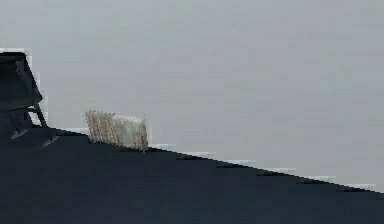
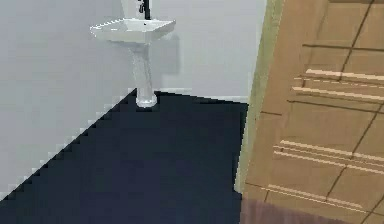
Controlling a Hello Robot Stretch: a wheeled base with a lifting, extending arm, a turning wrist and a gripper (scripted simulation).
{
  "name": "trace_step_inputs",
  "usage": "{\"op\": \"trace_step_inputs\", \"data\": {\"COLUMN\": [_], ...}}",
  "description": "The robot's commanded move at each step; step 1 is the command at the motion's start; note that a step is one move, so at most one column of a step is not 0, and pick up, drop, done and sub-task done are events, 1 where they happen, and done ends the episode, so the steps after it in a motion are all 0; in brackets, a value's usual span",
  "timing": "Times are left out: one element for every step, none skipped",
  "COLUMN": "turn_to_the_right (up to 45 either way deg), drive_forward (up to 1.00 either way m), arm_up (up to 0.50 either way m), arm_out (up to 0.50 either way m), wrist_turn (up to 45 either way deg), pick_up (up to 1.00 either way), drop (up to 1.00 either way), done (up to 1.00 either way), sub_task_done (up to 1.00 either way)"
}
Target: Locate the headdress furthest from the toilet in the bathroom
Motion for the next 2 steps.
{"op": "trace_step_inputs", "data": {"turn_to_the_right": [-24.0,0.0], "drive_forward": [0.00,0.60], "arm_up": [0.00,0.00], "arm_out": [0.00,0.00], "wrist_turn": [0.0,0.0], "pick_up": [0.00,0.00], "drop": [0.00,0.00], "done": [0.00,0.00], "sub_task_done": [0.00,0.00]}}
